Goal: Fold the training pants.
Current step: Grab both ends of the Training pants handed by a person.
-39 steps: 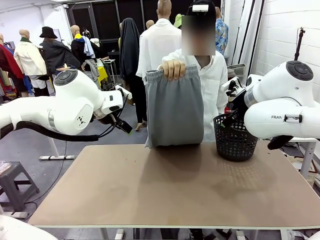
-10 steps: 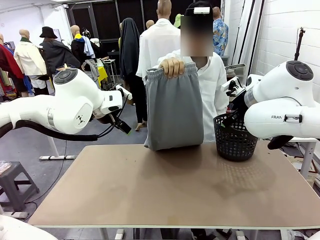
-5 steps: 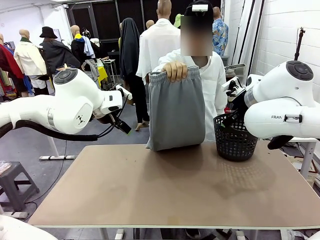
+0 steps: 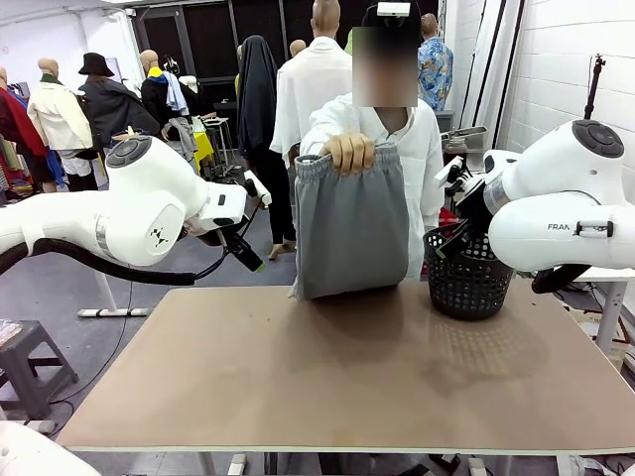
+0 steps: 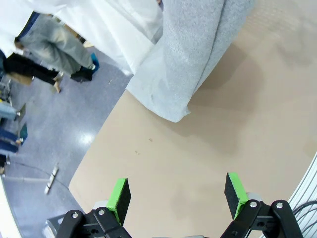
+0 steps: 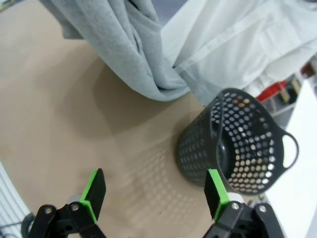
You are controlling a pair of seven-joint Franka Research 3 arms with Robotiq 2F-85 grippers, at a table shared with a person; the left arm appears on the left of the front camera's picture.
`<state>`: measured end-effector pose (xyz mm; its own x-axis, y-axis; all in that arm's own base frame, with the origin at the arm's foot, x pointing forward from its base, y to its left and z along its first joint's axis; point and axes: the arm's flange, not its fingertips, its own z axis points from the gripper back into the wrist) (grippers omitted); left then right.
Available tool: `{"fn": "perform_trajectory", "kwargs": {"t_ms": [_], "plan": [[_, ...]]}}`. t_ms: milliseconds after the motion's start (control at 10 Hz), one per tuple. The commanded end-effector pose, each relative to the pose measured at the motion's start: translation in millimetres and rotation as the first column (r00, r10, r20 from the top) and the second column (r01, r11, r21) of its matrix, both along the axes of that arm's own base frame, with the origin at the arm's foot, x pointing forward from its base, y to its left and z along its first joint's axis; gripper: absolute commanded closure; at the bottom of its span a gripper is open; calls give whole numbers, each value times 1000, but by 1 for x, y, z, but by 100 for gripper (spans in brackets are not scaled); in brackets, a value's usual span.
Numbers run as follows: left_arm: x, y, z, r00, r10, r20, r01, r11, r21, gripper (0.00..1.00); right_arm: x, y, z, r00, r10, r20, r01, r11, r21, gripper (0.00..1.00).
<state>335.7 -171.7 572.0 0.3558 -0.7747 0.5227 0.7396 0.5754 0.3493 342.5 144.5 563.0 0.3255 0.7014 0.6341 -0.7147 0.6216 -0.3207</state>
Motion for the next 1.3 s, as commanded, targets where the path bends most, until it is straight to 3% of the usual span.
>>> {"fn": "perform_trajectory", "kwargs": {"t_ms": [0,200,300,400,800,1200], "plan": [[16,6,0,996,-89,-2,89,995,37,0,13,-8,4,993,115,6,-115,991,-62,0],[26,5,1,993,-109,-43,112,990,82,0,19,-5,3,988,151,10,-149,983,-109,0],[31,5,2,992,-101,-69,107,990,92,0,20,-6,3,992,122,31,-115,981,-156,0],[17,4,-6,996,-89,-23,90,994,62,0,9,-4,2,992,126,9,-125,989,-82,0],[21,3,-3,995,-94,-37,96,993,72,0,12,-5,5,991,130,19,-127,987,-100,0],[69,0,-14,981,-194,-22,195,980,46,0,60,1,-2,958,285,-1,-284,955,-81,0]]}}
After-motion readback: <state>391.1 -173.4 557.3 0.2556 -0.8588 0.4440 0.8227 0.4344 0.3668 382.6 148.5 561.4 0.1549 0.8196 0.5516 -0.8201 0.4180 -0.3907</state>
